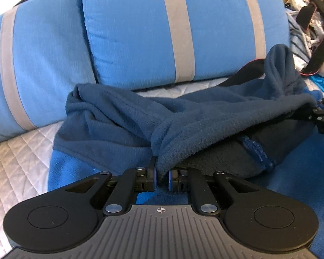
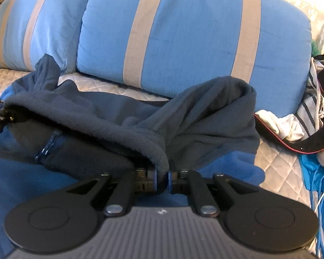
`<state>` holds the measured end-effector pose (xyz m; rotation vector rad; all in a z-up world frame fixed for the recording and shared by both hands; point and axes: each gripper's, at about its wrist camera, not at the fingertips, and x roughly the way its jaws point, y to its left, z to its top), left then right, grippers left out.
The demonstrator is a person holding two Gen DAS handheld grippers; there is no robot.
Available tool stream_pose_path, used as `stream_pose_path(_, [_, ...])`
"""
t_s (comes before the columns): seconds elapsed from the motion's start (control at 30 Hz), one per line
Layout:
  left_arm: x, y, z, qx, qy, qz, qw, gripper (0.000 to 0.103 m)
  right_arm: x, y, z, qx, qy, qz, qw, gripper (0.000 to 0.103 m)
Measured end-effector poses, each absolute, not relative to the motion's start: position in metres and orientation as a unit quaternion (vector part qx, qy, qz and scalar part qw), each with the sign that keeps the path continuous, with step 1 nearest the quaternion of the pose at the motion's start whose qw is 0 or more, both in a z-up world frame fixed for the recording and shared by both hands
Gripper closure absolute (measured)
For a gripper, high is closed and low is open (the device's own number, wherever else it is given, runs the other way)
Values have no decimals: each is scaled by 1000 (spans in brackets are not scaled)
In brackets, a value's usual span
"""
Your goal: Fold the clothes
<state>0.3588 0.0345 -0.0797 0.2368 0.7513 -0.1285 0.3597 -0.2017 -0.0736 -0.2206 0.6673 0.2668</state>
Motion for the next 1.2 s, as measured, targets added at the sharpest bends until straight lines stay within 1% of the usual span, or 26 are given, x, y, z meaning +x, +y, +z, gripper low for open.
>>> stream_pose_path(0.1, [359,32,-83,127,373,-61,917,93,365,-201,-78,-108,331,132,928,93])
stream_pose_path(0.17, [358,29,-83,138,375,-59,915,91,366,-201,-81,-105,335,138,926,92])
stream_pose_path(0.2, [357,29,-82,141,376,-60,914,90,365,-202,-80,-102,334,138,927,85])
stream_pose_path(0.23, [356,29,-79,142,379,-59,913,84,365,-203,-79,-99,332,138,928,77])
stream_pose_path(0.27, [355,29,-75,141,381,-57,912,75,363,-204,-77,-100,331,138,928,66])
stream_pose_path(0.3, [353,31,-71,138,385,-56,911,69,362,-205,-74,-101,329,139,928,52])
stream_pose_path(0.33, [352,34,-68,132,390,-55,910,57,360,-205,-71,-106,330,139,928,44])
stream_pose_path(0.37, [350,37,-64,127,394,-54,909,50,358,-206,-68,-112,329,137,928,22])
stream_pose_path(0.4, [347,40,-60,121,397,-55,908,49,355,-207,-64,-116,325,139,928,6])
stream_pose_path(0.5, [333,51,-47,107,396,-61,910,49,344,-214,-50,-115,316,158,928,3])
stream_pose_path(0.63, [310,63,-15,84,352,-73,929,49,327,-225,-31,-116,305,181,928,3])
stream_pose_path(0.7, [304,67,3,76,324,-76,940,46,320,-233,-17,-106,285,194,933,3])
stream_pose_path(0.77, [306,66,17,80,297,-71,949,40,317,-241,-3,-94,261,199,940,3])
stream_pose_path(0.8, [312,64,21,88,286,-73,951,40,321,-241,2,-97,254,201,941,5])
stream_pose_path(0.83, [321,62,24,98,276,-74,953,40,326,-241,7,-103,247,204,942,9])
stream_pose_path(0.87, [330,60,24,109,269,-71,954,40,332,-239,11,-110,240,204,943,25])
stream_pose_path(0.9, [340,58,23,119,263,-67,955,40,340,-237,14,-117,236,199,944,47])
stream_pose_path(1.0, [375,55,15,128,253,-67,957,40,371,-231,19,-111,240,202,943,75])
stream_pose_path(1.1, [412,44,2,130,250,-86,956,40,408,-215,14,-121,239,200,942,79])
stream_pose_path(1.2, [445,35,-21,121,284,-92,947,40,439,-203,0,-132,242,194,941,81])
